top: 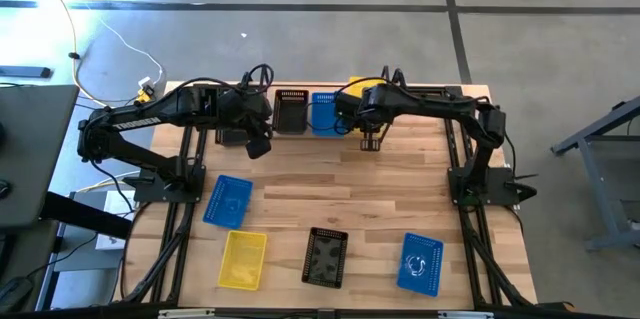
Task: Stack baskets on shelf by color
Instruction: Stack the top yellow bin on top of the yellow bin on the shelf, then stack the top black bin on top of the black bin on the shelf
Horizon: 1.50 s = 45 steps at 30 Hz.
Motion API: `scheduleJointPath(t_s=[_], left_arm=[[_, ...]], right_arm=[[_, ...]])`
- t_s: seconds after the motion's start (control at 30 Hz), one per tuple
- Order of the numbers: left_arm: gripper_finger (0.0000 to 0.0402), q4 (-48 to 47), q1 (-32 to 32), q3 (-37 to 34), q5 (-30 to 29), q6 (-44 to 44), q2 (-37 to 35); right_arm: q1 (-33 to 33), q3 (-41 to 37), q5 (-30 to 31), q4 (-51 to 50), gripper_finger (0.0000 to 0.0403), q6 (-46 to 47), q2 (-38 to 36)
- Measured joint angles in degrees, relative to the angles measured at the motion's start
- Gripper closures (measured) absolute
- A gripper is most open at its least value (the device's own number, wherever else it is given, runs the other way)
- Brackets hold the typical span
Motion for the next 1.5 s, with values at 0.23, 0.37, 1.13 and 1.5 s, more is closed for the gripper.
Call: scheduleJointPath(t_s=[0.23,0.37,1.13,1.5], left_arm=[[0.0318,-0.5,0.0,0.0,0.0,0.3,0.0],[0.0318,-0.5,0.0,0.0,0.0,0.3,0.0],[0.0318,-0.5,0.0,0.0,0.0,0.4,0.0],[0.0318,-3.4,0.0,2.6,3.4,0.0,0.0]], right_arm=[[-0.2,0.0,-0.9,-1.2,0.0403,0.0,1.0],[-0.2,0.0,0.5,-0.7,0.0403,0.0,1.4],[-0.4,0.0,0.8,-0.7,0.0321,4.1,1.5],[1.8,0.2,0.6,-2.0,0.0295,7.1,1.4]])
